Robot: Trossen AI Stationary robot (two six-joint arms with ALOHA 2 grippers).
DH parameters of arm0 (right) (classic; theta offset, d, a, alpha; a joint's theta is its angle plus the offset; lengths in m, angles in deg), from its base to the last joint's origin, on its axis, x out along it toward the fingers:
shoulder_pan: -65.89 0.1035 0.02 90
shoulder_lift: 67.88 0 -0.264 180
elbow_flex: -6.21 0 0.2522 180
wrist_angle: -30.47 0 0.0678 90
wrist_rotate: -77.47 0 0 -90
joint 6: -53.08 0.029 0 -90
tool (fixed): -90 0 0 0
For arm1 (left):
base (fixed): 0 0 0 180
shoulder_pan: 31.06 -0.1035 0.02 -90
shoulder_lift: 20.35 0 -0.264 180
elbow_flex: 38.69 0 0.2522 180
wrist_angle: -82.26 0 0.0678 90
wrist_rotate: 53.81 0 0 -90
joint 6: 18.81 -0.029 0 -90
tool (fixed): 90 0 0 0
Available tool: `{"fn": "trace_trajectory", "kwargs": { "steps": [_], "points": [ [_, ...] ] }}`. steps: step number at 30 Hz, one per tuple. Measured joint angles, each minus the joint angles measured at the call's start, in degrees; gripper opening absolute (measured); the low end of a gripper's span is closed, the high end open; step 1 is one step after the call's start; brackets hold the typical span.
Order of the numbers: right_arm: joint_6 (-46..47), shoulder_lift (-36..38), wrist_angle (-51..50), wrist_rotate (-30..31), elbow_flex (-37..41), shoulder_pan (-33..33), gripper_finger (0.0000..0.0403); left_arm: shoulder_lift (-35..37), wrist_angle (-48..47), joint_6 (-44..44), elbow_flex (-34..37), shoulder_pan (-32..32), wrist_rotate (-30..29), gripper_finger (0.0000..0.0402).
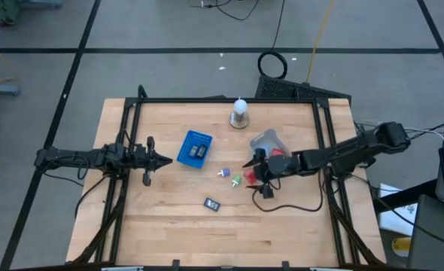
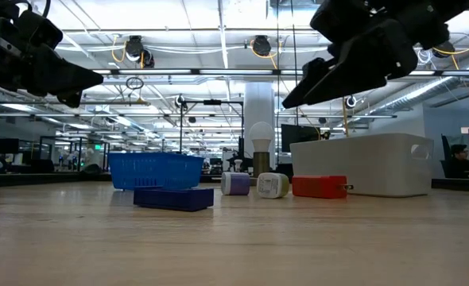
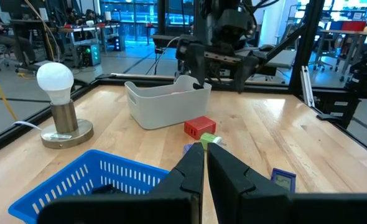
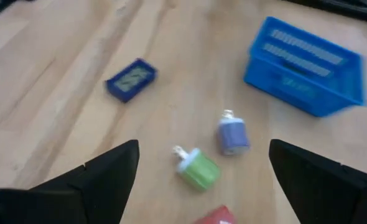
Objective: Pick & Place Office items
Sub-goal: Put the green charger into the gray bin
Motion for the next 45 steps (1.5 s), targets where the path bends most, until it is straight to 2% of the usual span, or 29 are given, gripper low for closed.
{"fn": "trace_trajectory", "kwargs": {
  "steps": [4, 11, 18, 29, 34, 38, 45],
  "points": [
    [-3.17, -3.92, -0.73, -6.57, -2.93, -0.86, 0.0353, 0.0, -0.01, -0.05, 0.0, -0.01, 0.0, 0.0021],
    [-9.32, -10.64, -3.11, -13.81, -7.34, -2.38, 0.0352, -0.01, 0.0, -0.19, 0.0, -0.01, 0.01, 0.0021],
    [-14.51, -15.28, -1.9, -13.77, -8.03, -4.21, 0.0352, -0.02, -0.01, -0.19, 0.0, 0.01, 0.09, 0.0021],
    [-15.06, -21.98, 1.98, -14.15, -8.01, -7.15, 0.0352, -0.02, -0.01, -0.17, 0.0, 0.0, 0.09, 0.0021],
    [-15.53, -23.54, 3.84, -17.72, -7.99, -7.9, 0.035, 0.0, -0.01, -0.14, 0.0, -0.01, 0.13, 0.0021],
    [-15.47, -24.12, 3.93, -18.6, -7.99, -8.27, 0.0326, -0.01, -0.01, -0.16, 0.0, 0.0, 0.14, 0.0021],
    [-15.53, -24.12, 3.84, -18.6, -7.99, -8.31, 0.0258, 0.0, -0.01, -0.14, 0.0, 0.01, 0.15, 0.0021]
  ]
}}
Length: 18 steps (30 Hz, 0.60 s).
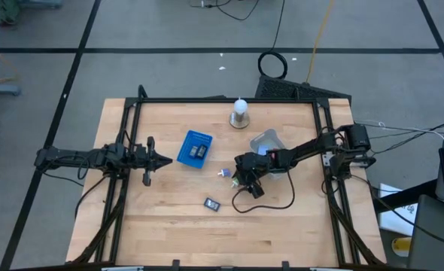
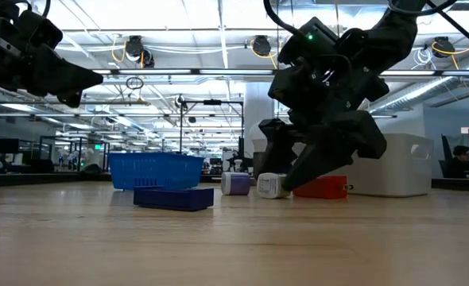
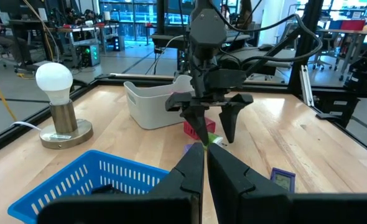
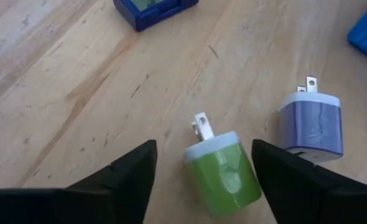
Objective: Pick & Place Office items
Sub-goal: Put the green charger into the gray bin
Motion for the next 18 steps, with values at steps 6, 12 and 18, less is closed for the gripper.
{"fn": "trace_trajectory", "kwargs": {
  "steps": [6, 12, 18],
  "points": [
    [0.34, 0.0, 0.02, 0.0, 0.0, 0.0, 0.0205, 0.0, 0.0, 0.02, 0.0, -0.02, 0.02, 0.0021],
    [1.12, 0.0, -0.14, 0.09, 0.0, 0.0, 0.0158, -0.01, 0.0, 0.02, 0.0, -0.01, 0.04, 0.0021],
    [1.9, 0.07, -0.12, 0.04, 0.0, 0.0, 0.0118, 0.0, -0.02, 0.02, 0.0, 0.0, 0.04, 0.0021]
  ]
}}
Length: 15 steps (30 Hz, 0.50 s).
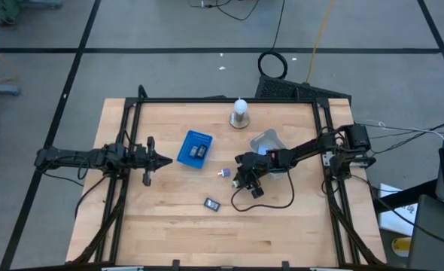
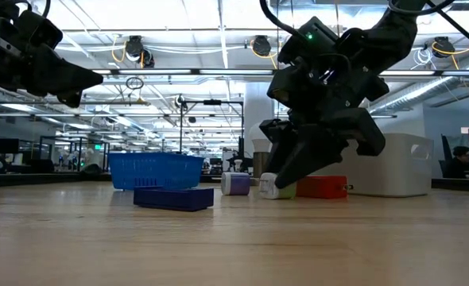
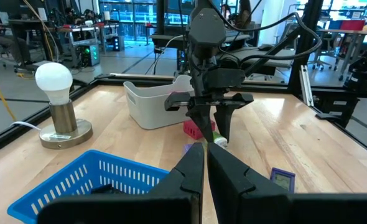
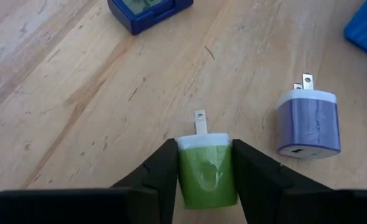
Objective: Pick & Place Office items
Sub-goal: Put the green charger into the gray bin
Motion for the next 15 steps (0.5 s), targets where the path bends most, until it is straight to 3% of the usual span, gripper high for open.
{"fn": "trace_trajectory", "kwargs": {
  "steps": [3, 10, 15],
  "points": [
    [0.03, 0.0, -0.21, -0.02, 0.0, 0.0, 0.0119, 0.0, 0.02, 0.07, 0.0, -0.02, 0.02, 0.0021],
    [1.97, -0.07, -1.39, 0.18, 0.0, 0.0, 0.0172, -0.01, 0.02, 0.04, 0.0, -0.02, 0.0, 0.0021],
    [2.82, -0.07, -2.89, 0.22, 0.0, 0.0, 0.0184, -0.02, 0.02, 0.03, 0.0, -0.01, 0.0, 0.0021]
  ]
}}
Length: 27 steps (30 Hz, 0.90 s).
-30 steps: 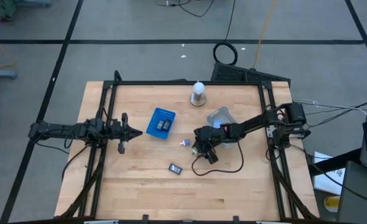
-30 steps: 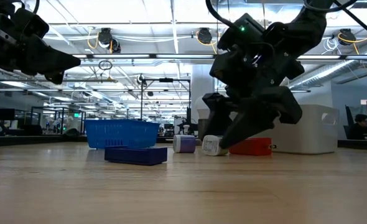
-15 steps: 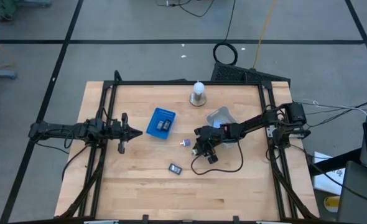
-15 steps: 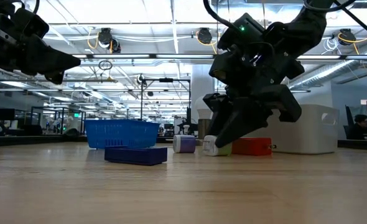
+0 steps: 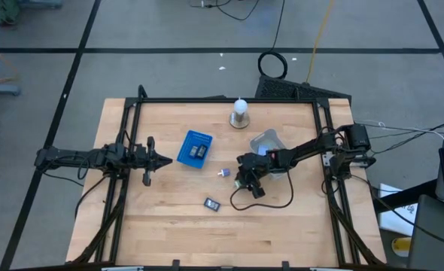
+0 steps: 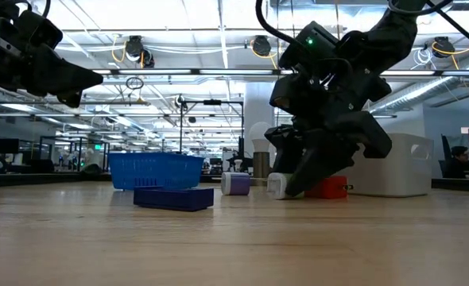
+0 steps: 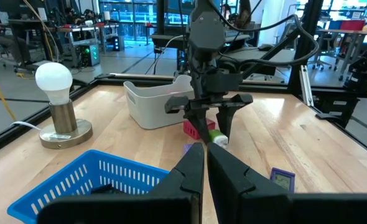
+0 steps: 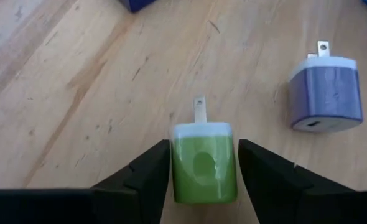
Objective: Pick & Place Office items
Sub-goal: Put the green charger into the gray bin
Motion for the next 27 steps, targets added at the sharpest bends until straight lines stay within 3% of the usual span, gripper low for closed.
{"fn": "trace_trajectory", "kwargs": {
  "steps": [8, 14, 17, 27],
  "points": [
    [0.22, 0.02, -0.75, 0.04, 0.02, 0.0, 0.0173, 0.01, -0.02, -0.05, 0.0, 0.0, -0.01, 0.0021],
    [0.32, 0.65, -0.66, 1.29, 0.02, 0.0, 0.0123, 0.01, 0.0, -0.05, 0.0, -0.01, 0.0, 0.0021],
    [2.3, 2.22, 0.91, 1.1, 0.02, 0.0, 0.0123, 0.0, -0.02, -0.05, 0.0, -0.01, 0.0, 0.0021],
    [8.92, 16.48, 1.88, -2.02, 0.09, 0.36, 0.0125, 0.02, -0.02, 1.63, 0.0, -0.01, 0.04, 0.0021]
  ]
}}
